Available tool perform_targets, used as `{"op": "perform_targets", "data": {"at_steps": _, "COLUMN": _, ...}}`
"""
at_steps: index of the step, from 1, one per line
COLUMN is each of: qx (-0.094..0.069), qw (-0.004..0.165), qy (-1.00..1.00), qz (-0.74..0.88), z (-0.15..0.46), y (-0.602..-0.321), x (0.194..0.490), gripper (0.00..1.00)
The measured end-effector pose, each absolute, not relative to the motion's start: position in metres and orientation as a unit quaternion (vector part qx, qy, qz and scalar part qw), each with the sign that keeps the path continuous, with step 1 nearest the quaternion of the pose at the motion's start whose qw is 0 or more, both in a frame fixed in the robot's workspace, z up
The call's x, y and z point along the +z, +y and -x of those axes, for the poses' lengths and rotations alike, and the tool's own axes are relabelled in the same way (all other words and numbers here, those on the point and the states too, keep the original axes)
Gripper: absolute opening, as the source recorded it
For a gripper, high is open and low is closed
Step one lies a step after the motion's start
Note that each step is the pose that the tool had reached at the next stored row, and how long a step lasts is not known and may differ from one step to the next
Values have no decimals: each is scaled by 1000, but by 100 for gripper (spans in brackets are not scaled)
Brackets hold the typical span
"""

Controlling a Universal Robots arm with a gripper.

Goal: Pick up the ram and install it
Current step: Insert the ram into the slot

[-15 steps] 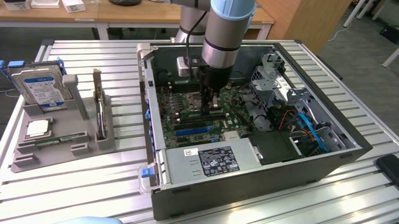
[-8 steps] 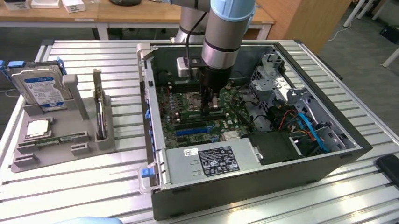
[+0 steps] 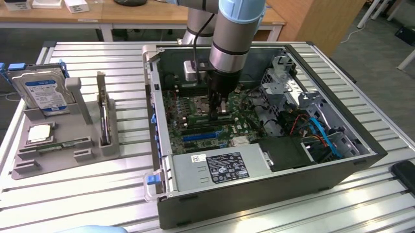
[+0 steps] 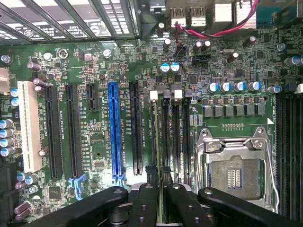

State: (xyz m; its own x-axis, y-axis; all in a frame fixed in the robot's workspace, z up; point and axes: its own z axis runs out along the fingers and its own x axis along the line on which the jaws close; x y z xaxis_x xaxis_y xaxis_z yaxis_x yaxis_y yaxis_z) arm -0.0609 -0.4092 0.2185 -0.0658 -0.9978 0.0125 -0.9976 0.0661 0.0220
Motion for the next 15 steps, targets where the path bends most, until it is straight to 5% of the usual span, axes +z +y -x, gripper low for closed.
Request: {"op": "perform_targets", "data": {"at_steps": 15, "qx": -4, "qw": 12, "qy": -730, "qz": -683, "z": 61, "y": -409, "x": 216, "gripper": 15}}
